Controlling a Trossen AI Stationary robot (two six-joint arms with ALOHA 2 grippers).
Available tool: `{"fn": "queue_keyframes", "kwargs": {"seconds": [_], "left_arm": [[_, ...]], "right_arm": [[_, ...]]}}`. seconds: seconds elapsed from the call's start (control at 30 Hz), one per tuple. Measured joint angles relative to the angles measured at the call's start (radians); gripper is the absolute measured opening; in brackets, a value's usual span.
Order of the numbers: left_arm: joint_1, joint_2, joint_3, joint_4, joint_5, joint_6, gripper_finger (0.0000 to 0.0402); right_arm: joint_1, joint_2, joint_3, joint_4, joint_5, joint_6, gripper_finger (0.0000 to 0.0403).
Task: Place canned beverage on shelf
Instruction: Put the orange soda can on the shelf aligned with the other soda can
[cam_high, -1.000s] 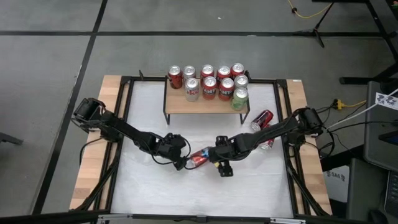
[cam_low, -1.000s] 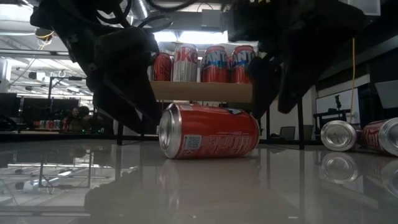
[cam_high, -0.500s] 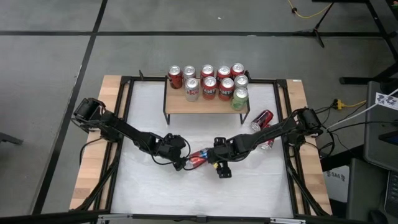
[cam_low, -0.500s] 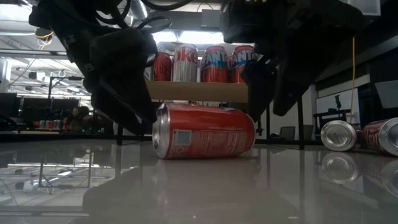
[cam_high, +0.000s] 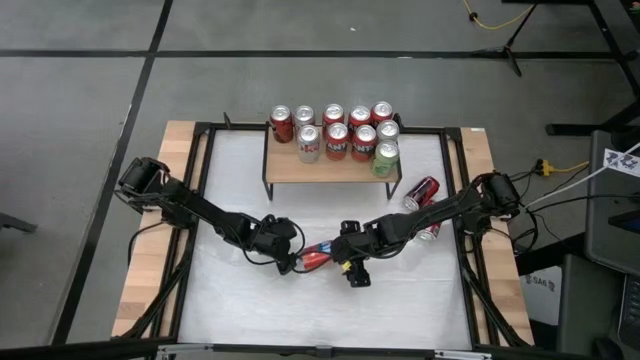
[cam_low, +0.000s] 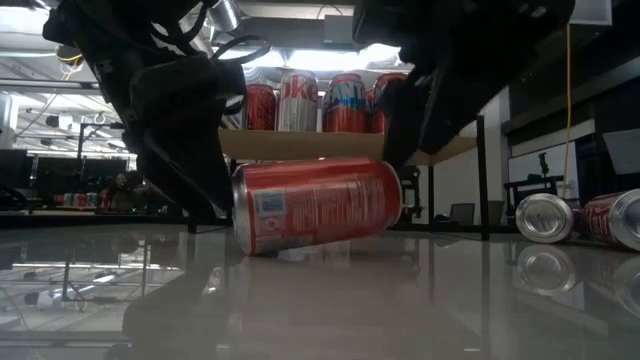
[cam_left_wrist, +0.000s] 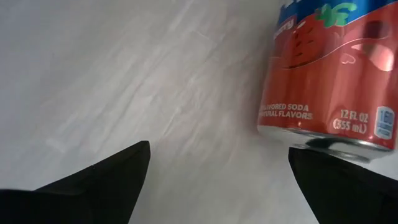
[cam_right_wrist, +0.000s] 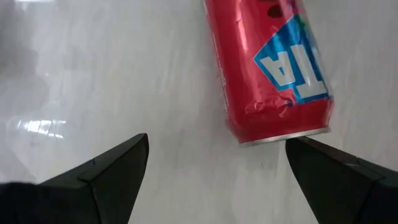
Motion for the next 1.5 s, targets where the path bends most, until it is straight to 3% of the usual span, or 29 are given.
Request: {"fn": "queue_keyframes", "kwargs": {"seconds": [0.7, 0.97, 1.5], "left_arm": [[0.028, 0.014, -0.003, -0.031, -0.017, -0.024, 0.0385], [0.055, 0.048, 0.006, 0.042, 0.018, -0.036, 0.0385], [0.072, 0.048, 0.004, -0.002, 0.015, 0.018, 0.0385]], "right_arm": [[0.002, -0.051, 0.003, 0.175, -0.031, -0.03, 0.037], [-0.001, -0.047, 0.004, 0.26, -0.013, -0.092, 0.037], [-0.008, -0.047, 0.002, 0.265, 0.002, -0.109, 0.037]]}}
